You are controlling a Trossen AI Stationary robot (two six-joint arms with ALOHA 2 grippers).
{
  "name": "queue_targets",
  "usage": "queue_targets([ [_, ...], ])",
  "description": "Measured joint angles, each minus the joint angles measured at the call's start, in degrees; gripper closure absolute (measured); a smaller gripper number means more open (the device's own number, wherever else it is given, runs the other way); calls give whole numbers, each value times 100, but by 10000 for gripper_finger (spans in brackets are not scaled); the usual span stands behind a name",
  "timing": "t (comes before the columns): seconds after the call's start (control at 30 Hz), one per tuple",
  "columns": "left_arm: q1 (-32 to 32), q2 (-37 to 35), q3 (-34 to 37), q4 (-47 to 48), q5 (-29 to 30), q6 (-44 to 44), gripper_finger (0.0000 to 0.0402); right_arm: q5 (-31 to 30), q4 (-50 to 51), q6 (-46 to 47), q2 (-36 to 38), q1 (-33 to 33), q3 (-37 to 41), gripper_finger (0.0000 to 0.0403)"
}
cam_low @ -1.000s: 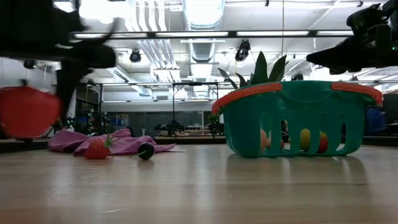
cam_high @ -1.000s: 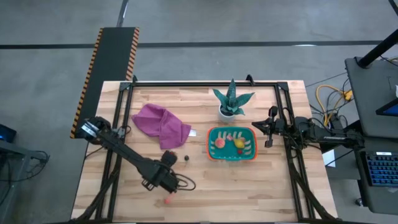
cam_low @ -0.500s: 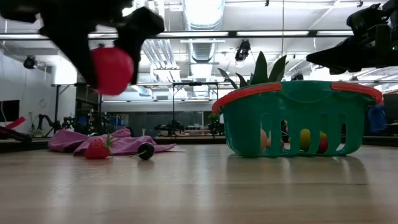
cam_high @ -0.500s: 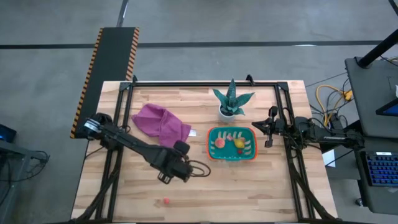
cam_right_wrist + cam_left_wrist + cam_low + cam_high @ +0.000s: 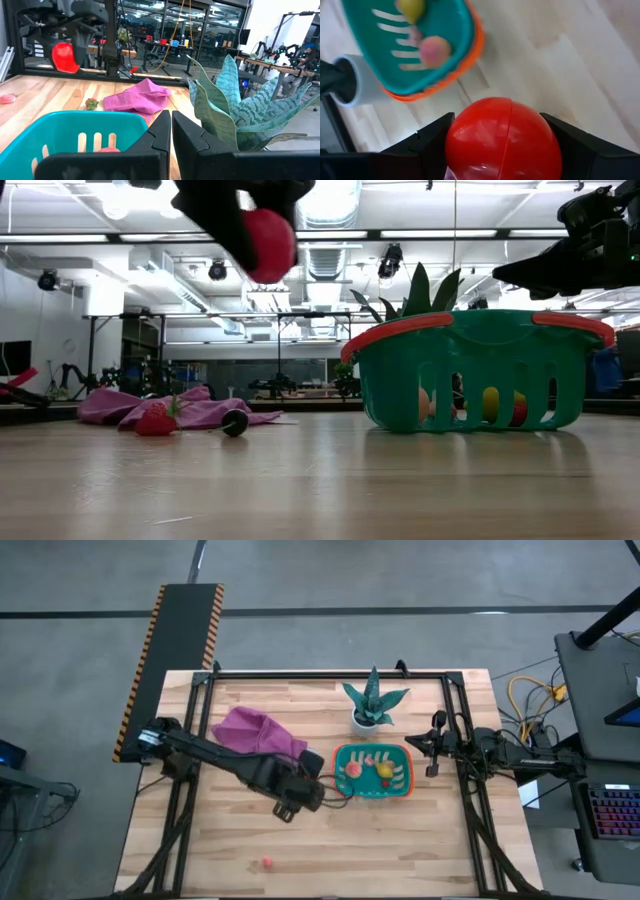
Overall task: Pick and placing Produce into tupperware
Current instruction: Put the apple into the green basket
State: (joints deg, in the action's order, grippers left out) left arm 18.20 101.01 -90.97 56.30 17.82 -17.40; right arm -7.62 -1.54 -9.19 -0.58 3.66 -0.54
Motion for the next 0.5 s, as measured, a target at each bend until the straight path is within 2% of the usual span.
queue_targets([
  [0.5,-723,0,27,-1620,-182,-1251,149,0,0,-2,0,2,-1,394],
])
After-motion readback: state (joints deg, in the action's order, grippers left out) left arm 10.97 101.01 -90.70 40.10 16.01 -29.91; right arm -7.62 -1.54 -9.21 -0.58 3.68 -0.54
